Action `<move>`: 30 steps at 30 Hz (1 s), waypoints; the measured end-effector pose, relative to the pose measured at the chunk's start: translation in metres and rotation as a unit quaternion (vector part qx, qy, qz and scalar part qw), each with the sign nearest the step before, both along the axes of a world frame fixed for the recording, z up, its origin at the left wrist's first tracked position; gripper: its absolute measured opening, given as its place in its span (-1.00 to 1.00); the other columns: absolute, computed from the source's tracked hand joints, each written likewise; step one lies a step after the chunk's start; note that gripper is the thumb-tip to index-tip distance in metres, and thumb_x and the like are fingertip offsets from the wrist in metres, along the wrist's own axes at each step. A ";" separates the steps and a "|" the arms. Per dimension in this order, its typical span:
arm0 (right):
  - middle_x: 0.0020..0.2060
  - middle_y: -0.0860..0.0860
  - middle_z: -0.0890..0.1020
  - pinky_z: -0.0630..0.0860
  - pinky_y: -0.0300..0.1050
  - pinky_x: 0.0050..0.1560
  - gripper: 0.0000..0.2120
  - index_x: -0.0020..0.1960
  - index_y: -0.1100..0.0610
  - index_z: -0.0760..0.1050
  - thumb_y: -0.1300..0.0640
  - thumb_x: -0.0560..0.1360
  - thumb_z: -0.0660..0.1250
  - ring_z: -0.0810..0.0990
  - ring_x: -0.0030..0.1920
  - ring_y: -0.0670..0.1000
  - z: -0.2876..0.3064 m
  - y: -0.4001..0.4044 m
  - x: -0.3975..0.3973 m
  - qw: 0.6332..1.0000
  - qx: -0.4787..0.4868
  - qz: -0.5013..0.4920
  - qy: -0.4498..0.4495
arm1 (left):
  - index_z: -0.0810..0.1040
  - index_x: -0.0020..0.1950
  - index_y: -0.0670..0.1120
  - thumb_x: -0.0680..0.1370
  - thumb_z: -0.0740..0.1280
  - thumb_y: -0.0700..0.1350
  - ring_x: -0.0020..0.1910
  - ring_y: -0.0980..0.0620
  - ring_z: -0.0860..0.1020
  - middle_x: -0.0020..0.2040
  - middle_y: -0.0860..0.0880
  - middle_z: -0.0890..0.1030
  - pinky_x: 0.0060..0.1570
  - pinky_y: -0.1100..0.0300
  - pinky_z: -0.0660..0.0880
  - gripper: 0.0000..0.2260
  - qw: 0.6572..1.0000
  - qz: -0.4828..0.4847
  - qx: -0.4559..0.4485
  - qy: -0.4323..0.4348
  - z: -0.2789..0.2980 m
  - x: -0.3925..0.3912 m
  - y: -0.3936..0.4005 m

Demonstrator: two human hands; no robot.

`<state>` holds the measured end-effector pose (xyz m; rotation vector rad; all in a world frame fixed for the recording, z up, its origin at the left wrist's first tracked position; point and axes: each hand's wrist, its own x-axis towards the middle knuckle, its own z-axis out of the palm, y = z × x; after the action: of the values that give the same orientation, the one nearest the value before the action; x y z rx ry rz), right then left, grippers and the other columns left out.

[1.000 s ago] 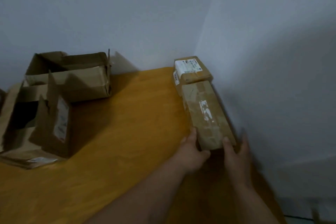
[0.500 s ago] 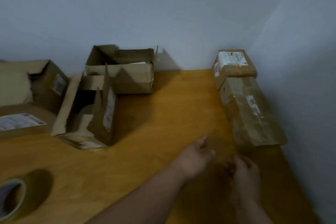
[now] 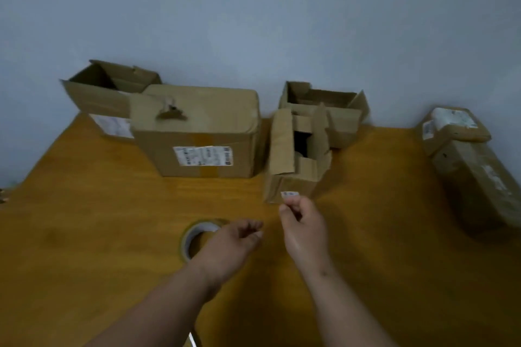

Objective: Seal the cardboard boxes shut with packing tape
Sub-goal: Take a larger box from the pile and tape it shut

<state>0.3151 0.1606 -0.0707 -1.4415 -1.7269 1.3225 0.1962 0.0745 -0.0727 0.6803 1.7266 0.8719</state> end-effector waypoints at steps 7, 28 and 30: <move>0.02 -0.16 0.47 0.50 -0.23 0.07 -0.88 0.09 -0.10 0.43 0.09 0.60 0.29 0.52 0.09 -0.11 0.026 -0.054 -0.120 0.992 0.064 0.088 -0.057 | 0.55 0.23 0.03 0.61 0.33 -0.05 0.00 0.15 0.59 0.08 0.05 0.64 -0.03 0.26 0.49 -0.80 0.995 0.102 0.014 0.013 0.021 -0.110 -0.077; 0.00 -0.05 0.55 0.14 0.09 0.34 -0.69 -0.03 -0.11 0.44 0.30 0.42 0.23 0.43 0.21 0.09 0.108 0.051 -0.263 0.860 0.248 0.213 -0.392 | 0.43 0.38 0.07 0.62 0.30 -0.09 0.15 0.05 0.54 0.19 0.06 0.56 0.23 0.01 0.49 -0.67 0.978 0.192 0.073 0.034 0.039 -0.276 -0.053; 0.00 -0.08 0.55 0.14 0.11 0.34 -0.67 -0.05 -0.12 0.44 0.32 0.41 0.24 0.41 0.22 0.09 0.111 0.037 -0.254 0.867 0.285 0.177 -0.370 | 0.39 0.43 0.07 0.62 0.30 -0.10 0.17 0.03 0.53 0.20 0.07 0.55 0.26 -0.03 0.48 -0.62 0.980 0.176 0.084 0.028 0.040 -0.284 -0.059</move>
<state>0.0606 0.1973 0.0407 -1.3784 -2.6816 0.2784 -0.0878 0.0159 -0.0322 0.5179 1.8701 1.2643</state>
